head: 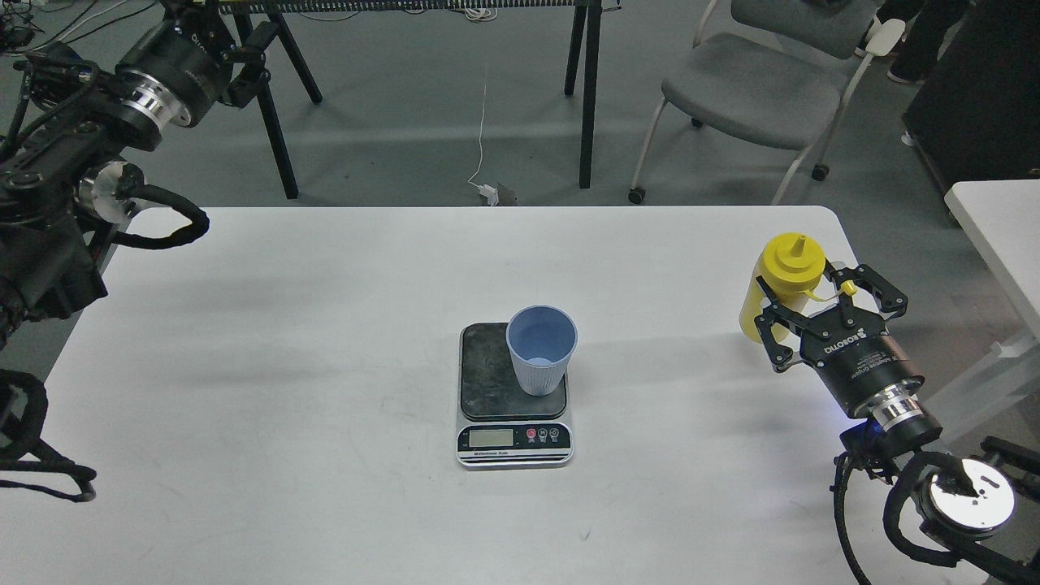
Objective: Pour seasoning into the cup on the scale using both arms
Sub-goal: 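Turn the bottle upright and lower it back to its spot with the right gripper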
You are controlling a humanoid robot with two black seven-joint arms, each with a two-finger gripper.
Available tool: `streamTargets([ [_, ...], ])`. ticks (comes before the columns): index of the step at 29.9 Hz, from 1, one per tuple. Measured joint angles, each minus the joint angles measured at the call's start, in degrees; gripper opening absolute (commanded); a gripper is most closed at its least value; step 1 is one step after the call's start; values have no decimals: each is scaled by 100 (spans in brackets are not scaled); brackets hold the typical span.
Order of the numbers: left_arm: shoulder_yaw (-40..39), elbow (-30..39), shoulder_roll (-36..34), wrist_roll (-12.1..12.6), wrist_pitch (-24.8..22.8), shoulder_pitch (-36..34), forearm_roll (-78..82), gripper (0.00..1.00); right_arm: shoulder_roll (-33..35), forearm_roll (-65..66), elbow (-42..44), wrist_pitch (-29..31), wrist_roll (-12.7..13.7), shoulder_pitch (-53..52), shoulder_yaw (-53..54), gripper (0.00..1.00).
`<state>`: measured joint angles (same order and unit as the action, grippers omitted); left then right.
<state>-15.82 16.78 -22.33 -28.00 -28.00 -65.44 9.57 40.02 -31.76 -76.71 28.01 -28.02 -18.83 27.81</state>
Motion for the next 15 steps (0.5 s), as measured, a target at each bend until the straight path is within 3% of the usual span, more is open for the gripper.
streamTargets([
  [15,3,43,21,0,0,10,1,99,-750,76,754,0,2,147,14,35],
])
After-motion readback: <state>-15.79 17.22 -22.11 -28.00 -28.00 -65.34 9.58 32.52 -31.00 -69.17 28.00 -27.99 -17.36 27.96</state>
